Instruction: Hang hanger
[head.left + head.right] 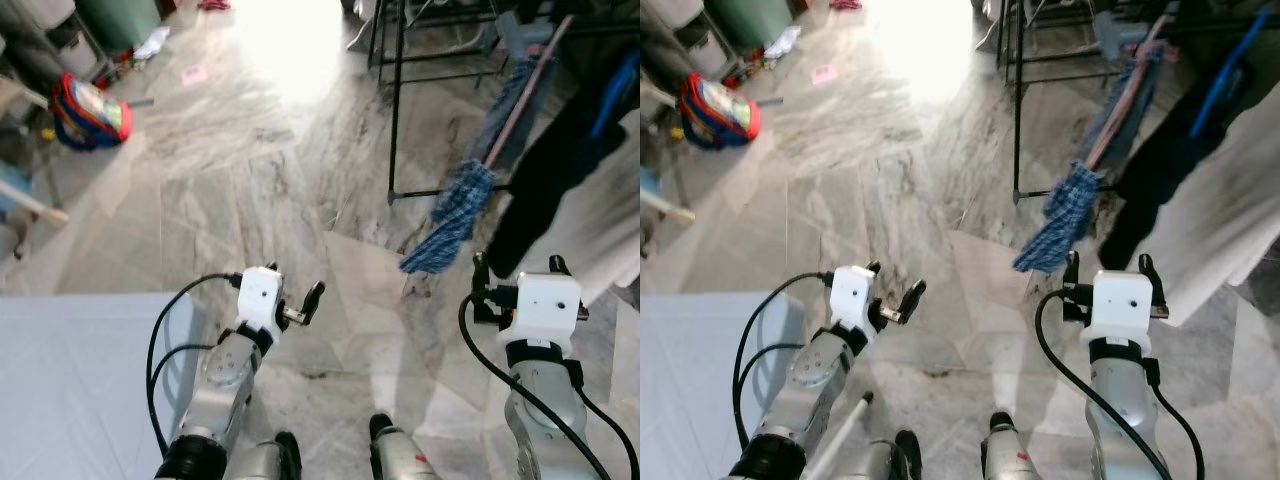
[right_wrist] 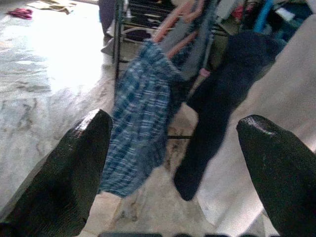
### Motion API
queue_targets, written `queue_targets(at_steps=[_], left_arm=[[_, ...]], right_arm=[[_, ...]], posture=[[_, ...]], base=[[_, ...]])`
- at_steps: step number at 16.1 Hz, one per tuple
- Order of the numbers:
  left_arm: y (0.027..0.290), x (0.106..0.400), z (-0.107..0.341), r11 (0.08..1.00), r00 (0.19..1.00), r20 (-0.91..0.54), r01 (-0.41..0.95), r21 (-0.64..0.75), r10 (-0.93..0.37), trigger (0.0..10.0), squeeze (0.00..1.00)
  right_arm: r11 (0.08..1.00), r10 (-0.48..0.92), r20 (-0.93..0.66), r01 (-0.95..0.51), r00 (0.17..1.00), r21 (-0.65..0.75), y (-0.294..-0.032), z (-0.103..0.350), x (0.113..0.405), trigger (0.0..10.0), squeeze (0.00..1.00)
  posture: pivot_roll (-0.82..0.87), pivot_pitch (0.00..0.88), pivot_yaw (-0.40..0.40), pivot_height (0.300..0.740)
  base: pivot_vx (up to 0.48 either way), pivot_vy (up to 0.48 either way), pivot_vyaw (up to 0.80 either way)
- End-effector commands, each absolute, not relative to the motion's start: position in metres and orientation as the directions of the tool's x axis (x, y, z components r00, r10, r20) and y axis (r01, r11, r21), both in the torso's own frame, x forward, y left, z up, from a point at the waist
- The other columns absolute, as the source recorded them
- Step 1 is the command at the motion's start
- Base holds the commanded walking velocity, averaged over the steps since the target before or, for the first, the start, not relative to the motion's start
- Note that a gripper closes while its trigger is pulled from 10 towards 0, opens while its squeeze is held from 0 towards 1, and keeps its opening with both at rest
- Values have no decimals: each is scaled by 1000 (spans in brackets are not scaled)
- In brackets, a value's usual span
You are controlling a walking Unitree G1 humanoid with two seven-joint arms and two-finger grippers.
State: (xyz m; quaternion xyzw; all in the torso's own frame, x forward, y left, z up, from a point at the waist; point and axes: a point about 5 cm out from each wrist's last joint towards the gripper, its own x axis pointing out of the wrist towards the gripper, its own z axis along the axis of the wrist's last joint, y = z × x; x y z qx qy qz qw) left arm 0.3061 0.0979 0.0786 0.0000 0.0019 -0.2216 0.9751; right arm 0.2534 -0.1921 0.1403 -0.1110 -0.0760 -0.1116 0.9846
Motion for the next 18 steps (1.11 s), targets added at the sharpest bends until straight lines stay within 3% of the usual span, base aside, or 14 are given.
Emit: queue_targets(at_steps=[1, 5, 12, 18], left_arm=[[102, 301, 72, 901, 900, -29, 434, -7, -434, 10000, 0], [101, 300, 72, 898, 897, -29, 440, -12, -440, 10000, 0], [93, 302, 86, 879, 879, 22, 476, -17, -476, 10000, 0], [89, 301, 89, 869, 869, 7, 494, 4, -494, 10000, 0]], right_arm=[[951, -201, 149, 230, 968, -206, -190, 135, 251, 10000, 0], [951, -203, 146, 231, 968, -207, -190, 134, 251, 10000, 0], [933, -224, 172, 262, 959, -245, -194, 139, 251, 10000, 0], [915, -244, 190, 291, 951, -280, -198, 144, 255, 10000, 0]], posture=[[-89, 303, 110, 740], [-89, 303, 111, 740], [-94, 306, 104, 740], [-96, 302, 96, 740]], base=[[255, 0, 0], [289, 0, 0], [314, 0, -684], [191, 0, 0]])
